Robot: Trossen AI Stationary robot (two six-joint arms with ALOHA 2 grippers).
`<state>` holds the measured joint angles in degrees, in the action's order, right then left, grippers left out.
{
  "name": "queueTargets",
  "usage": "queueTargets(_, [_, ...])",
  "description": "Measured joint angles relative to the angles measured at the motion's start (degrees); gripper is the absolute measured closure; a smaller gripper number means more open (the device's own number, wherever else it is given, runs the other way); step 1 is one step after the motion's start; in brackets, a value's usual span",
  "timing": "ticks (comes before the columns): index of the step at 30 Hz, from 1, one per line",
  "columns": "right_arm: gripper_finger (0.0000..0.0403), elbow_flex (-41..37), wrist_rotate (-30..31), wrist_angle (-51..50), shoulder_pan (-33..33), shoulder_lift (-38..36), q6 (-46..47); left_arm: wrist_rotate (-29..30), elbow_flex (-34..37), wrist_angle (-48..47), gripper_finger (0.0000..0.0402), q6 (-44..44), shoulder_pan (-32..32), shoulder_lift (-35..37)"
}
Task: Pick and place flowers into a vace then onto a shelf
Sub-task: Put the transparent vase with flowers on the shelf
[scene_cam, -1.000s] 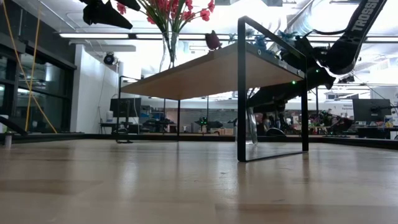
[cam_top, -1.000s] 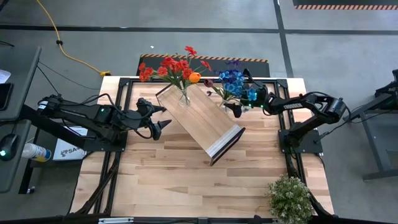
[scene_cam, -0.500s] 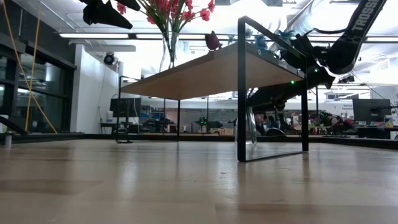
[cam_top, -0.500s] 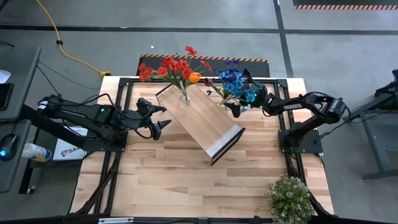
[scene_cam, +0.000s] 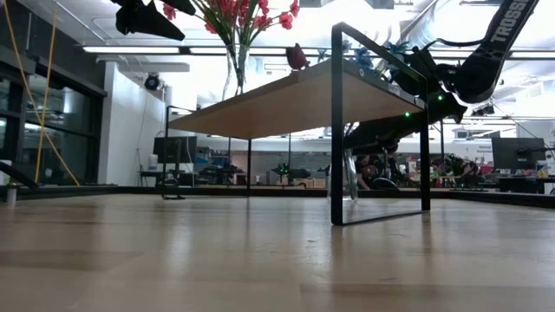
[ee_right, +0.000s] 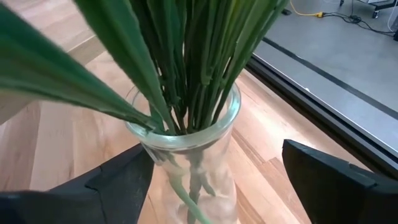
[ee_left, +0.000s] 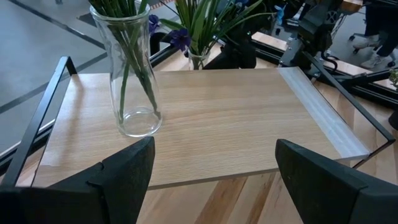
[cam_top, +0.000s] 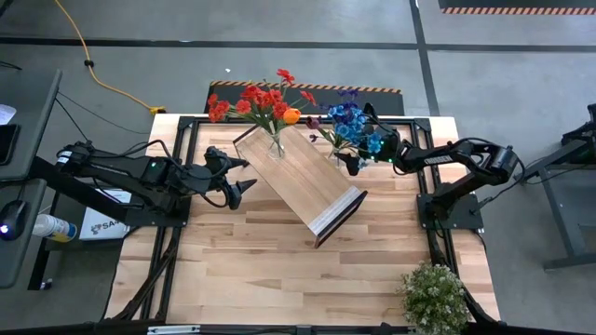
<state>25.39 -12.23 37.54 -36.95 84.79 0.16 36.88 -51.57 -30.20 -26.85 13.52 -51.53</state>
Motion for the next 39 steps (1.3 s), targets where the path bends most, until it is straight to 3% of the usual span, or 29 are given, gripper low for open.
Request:
queueTargets(31, [0.0236, -0.01, 0.33, 0.0, 0.0, 0.02, -0.22, -0.44, 0.0, 0.0, 0.0034, -0.04, 0.0, 0.0])
queueTargets(39, [0.023, -0.01, -0.09, -0.02, 0.0, 0.02, -0.22, -0.46, 0.0, 0.0, 0.0034, -0.04, 0.0, 0.0])
